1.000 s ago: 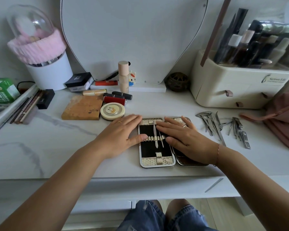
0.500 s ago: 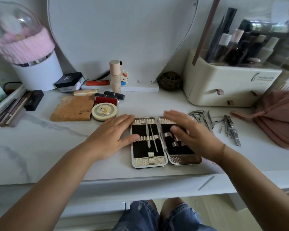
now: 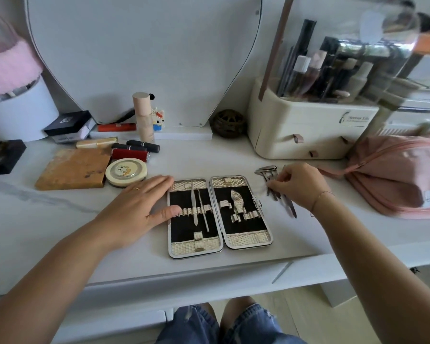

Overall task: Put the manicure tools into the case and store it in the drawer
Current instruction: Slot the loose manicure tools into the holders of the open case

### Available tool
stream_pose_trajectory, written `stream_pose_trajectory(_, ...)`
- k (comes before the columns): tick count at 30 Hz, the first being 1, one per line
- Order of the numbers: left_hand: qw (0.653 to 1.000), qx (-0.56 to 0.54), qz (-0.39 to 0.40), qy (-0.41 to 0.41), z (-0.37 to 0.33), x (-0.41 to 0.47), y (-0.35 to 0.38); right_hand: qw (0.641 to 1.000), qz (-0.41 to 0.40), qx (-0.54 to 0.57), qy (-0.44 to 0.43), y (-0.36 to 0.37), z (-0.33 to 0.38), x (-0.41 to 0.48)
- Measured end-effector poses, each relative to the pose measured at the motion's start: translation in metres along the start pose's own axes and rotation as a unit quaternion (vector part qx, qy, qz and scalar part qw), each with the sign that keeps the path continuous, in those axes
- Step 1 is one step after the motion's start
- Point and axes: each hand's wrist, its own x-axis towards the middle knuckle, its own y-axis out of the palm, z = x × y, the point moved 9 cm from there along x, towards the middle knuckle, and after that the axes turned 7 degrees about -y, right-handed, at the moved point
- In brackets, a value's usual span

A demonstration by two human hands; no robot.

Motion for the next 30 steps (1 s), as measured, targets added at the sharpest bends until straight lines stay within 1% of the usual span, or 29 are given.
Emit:
stream_pose_trajectory(9,1.0,-0.001,-0.004,0.0,0.001,0.001,0.0,0.998,0.049,-0.027,0.037,0.007,0.008,0.006)
stream_pose_trajectory(13,1.0,-0.001,-0.004,-0.001,0.0,0.0,0.0,0.997,0.057,-0.016,0.046,0.009,0.006,0.007)
stream_pose_trajectory(15,1.0,0.001,-0.005,0.0,0.001,0.001,0.0,0.998,0.052,0.004,0.035,0.008,0.007,0.006)
stream_pose_trajectory(16,1.0,0.001,-0.005,-0.001,0.002,0.001,0.001,0.998,0.047,0.032,0.029,0.007,0.008,0.006)
stream_pose_trajectory(17,1.0,0.002,-0.005,0.0,0.002,0.001,0.001,0.995,0.042,0.082,0.025,0.005,0.009,0.004)
stream_pose_trajectory(18,1.0,0.003,-0.005,0.001,0.003,0.001,0.001,0.986,0.048,0.159,0.028,0.005,0.012,0.001)
stream_pose_trajectory(19,1.0,0.003,-0.005,0.002,0.002,0.001,0.001,0.965,0.067,0.252,0.034,0.008,0.015,-0.001)
stream_pose_trajectory(21,1.0,0.001,-0.004,0.003,0.001,0.001,0.0,0.893,0.129,0.428,0.045,0.019,0.028,-0.007)
stream_pose_trajectory(23,1.0,0.001,-0.002,0.002,0.0,0.001,0.0,0.828,0.179,0.53,0.049,0.026,0.045,-0.012)
stream_pose_trajectory(24,1.0,0.002,-0.002,0.002,0.0,0.0,-0.001,0.805,0.192,0.559,0.049,0.028,0.054,-0.013)
stream_pose_trajectory(26,1.0,0.002,-0.002,-0.002,-0.001,0.0,-0.001,0.779,0.212,0.588,0.042,0.032,0.071,-0.015)
stream_pose_trajectory(28,1.0,-0.004,-0.002,-0.006,0.0,0.001,0.0,0.769,0.238,0.594,0.015,0.036,0.09,-0.019)
stream_pose_trajectory(30,1.0,-0.011,-0.007,-0.004,0.003,0.002,0.001,0.769,0.262,0.583,-0.019,0.041,0.111,-0.021)
